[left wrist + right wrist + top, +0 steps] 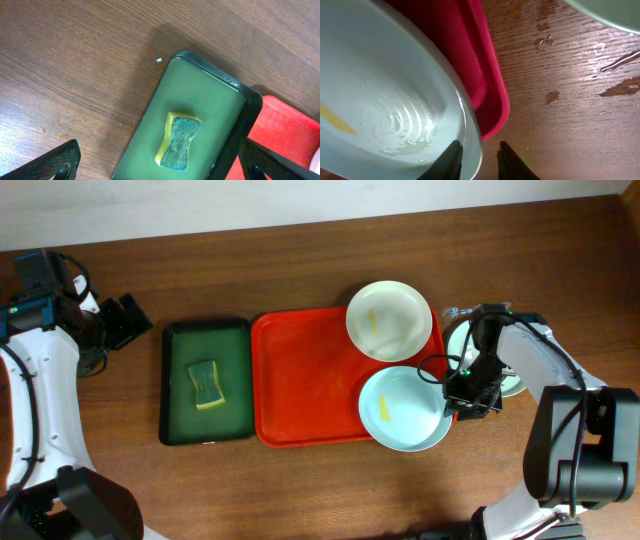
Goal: Clean dirty plates on tray and stack at the side
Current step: 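Release the plate and move the right gripper to the second pale green plate, then grasp the second pale green plate rim and slide it left on the red tray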
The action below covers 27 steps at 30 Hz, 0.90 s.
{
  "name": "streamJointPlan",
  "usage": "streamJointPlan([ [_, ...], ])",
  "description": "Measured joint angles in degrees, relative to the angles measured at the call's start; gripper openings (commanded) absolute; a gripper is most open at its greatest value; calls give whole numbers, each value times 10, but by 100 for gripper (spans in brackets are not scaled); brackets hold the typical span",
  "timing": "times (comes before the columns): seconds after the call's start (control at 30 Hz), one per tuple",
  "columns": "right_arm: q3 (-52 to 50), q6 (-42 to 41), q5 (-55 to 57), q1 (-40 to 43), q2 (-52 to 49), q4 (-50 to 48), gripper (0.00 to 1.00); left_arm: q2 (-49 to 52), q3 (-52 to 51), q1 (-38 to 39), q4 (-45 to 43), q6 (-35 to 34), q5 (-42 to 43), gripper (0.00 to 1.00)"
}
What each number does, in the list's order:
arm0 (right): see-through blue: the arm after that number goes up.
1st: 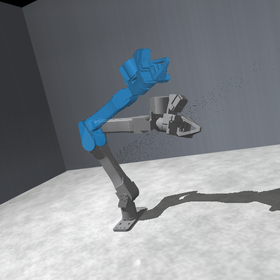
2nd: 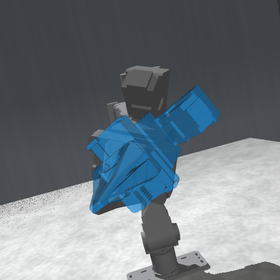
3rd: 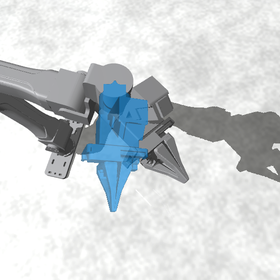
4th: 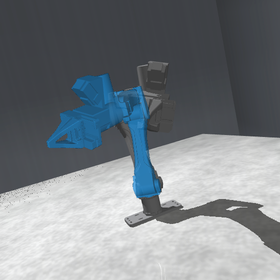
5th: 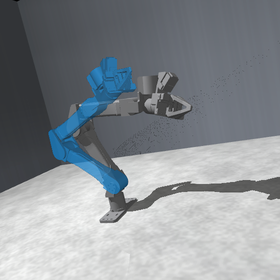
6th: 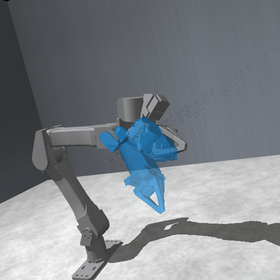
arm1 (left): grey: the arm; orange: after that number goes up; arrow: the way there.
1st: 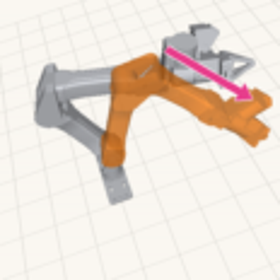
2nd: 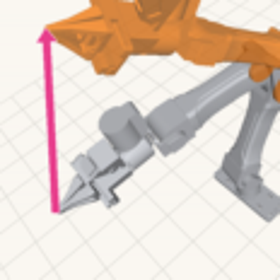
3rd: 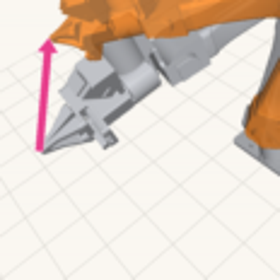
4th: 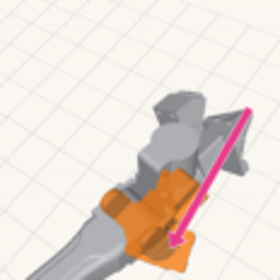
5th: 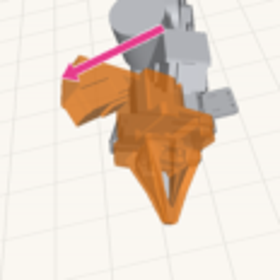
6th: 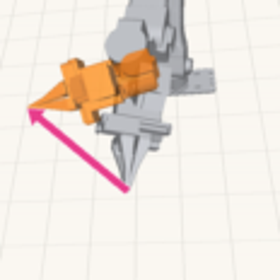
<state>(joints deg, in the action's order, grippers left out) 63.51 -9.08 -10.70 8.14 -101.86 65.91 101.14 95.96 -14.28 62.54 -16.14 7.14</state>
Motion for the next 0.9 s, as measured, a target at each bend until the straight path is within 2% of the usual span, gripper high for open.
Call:
streamJointPlan([
  [0.27, -1, 0, 0, 0, 0, -10, 26, 0, 0, 0, 0, 0, 0, 99],
  [0.37, -17, 0, 0, 0, 0, -37, 16, 0, 0, 0, 0, 0, 0, 99],
  [0.43, -30, 0, -2, 0, 0, -41, 4, 0, 0, 0, 0, 0, 0, 99],
  [0.53, -30, 0, -13, 0, 0, -42, 4, 0, 0, 0, 0, 0, 0, 99],
  [0.67, -30, 0, -85, -8, 0, -45, 4, 0, 0, 0, 0, 0, 0, 99],
  [0.73, -31, -2, -126, -48, 0, -52, 4, 0, 0, 0, 0, 0, 0, 99],
  [0.8, -33, -38, -144, -101, 0, -91, 4, 0, 0, 0, 0, 0, 0, 99],
  [0.83, -33, -61, -148, -122, 0, -108, 4, 0, 0, 0, 0, 0, 0, 99],
  [0.9, -36, -156, -159, -185, 0, -183, 4, 0, 0, 0, 0, 0, 0, 99],
])
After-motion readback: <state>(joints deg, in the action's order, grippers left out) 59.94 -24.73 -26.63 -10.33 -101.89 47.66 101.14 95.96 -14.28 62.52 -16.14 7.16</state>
